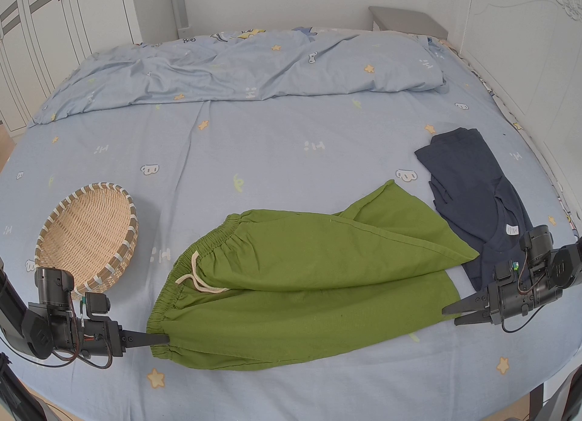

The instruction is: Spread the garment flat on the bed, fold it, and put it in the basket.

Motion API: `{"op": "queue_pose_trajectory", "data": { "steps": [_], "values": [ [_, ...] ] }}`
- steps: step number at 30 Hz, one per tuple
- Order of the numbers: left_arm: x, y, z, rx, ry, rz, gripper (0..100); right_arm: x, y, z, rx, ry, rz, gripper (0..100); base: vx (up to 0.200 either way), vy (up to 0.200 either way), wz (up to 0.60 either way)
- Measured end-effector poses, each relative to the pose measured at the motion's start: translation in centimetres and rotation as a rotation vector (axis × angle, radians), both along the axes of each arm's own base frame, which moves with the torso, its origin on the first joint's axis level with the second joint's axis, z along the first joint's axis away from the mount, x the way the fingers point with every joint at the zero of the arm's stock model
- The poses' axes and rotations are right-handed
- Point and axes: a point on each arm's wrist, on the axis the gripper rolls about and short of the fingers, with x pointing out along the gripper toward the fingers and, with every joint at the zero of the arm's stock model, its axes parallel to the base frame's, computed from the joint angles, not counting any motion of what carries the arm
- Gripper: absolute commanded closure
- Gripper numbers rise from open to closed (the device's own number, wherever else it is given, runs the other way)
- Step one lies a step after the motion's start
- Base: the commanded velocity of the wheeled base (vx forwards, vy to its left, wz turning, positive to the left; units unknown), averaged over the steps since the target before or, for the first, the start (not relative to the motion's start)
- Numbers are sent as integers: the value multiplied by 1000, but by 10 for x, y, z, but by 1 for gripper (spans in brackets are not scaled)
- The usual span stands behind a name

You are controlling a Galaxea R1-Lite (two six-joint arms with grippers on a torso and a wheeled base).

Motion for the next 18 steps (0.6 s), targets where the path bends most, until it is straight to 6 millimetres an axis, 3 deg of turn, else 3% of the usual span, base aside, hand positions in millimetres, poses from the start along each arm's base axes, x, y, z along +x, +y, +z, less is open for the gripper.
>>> {"op": "queue_pose_trajectory", "data": {
  "steps": [17, 18],
  "values": [
    [0, 0, 0, 1, -2, -1, 100, 16, -6, -13, 77, -5, 8, 0, 0, 0, 0],
    [0, 0, 0, 1, -1, -1, 100, 17, -7, -14, 78, -6, 7, 100, 0, 0, 0]
  ]
}}
